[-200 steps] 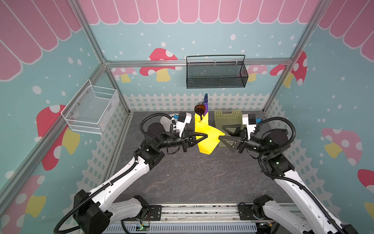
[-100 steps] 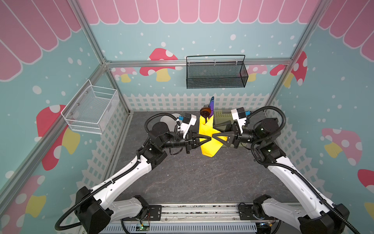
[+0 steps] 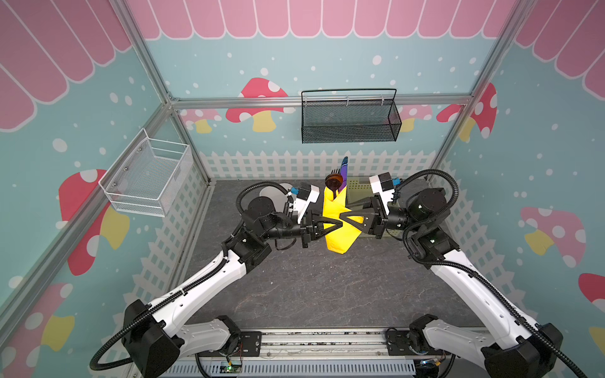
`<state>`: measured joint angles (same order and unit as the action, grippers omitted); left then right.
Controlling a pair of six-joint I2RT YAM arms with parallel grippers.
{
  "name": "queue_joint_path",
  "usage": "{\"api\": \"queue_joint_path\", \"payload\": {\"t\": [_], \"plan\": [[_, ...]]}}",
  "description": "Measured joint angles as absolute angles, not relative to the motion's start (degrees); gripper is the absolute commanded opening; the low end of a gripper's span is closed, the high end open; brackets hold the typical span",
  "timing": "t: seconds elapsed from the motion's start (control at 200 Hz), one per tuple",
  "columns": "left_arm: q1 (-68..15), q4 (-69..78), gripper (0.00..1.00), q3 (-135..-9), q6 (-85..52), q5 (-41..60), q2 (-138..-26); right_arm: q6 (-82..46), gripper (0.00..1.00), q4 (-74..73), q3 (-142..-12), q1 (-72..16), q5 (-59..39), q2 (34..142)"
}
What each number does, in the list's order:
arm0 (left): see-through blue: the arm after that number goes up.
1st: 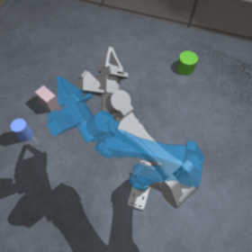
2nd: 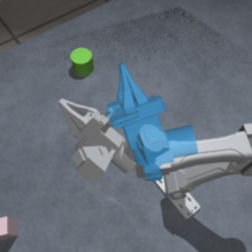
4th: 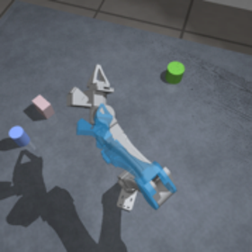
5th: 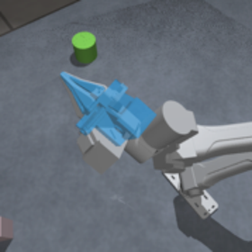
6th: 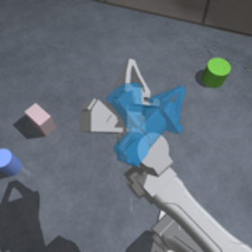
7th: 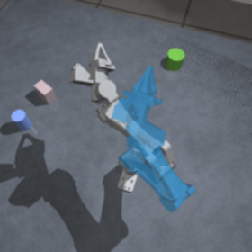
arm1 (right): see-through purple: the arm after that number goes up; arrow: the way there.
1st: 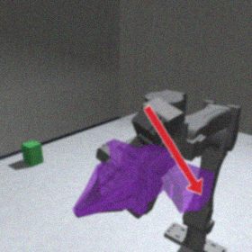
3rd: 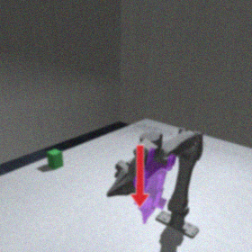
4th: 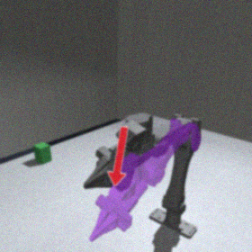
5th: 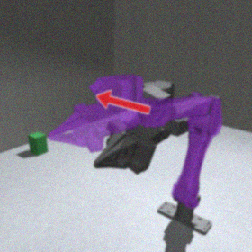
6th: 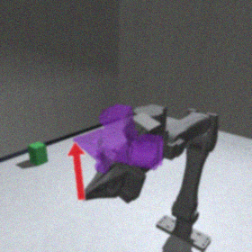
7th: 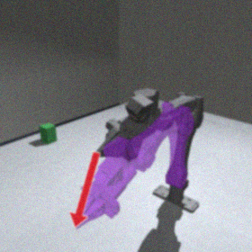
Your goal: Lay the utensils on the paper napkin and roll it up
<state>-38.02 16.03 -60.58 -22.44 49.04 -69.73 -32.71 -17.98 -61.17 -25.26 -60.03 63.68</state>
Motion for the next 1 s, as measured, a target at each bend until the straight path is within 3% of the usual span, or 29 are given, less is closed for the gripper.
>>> {"api": "queue_joint_path", "payload": {"t": [0.215, 0.33, 0.7, 1.001], "plan": [[-37.95, 15.94, 0.0, -60.58, -21.02, 48.36, -69.76, -33.47, 0.0, -17.67, -61.34, -25.52, -59.86, 63.66], [-37.98, 15.84, 0.0, -60.58, -20.32, 47.99, -69.76, -33.87, 0.0, -17.32, -61.49, -25.52, -59.57, 63.66], [-38.02, 14.96, 0.25, -60.58, -20.32, 46.72, -69.73, -32.58, 0.0, -16.91, -61.58, -25.61, -58.81, 63.66], [-38.0, 14.79, 0.27, -60.58, -20.36, 46.57, -69.71, -32.36, 0.0, -16.88, -61.58, -25.63, -58.3, 63.35]]}}
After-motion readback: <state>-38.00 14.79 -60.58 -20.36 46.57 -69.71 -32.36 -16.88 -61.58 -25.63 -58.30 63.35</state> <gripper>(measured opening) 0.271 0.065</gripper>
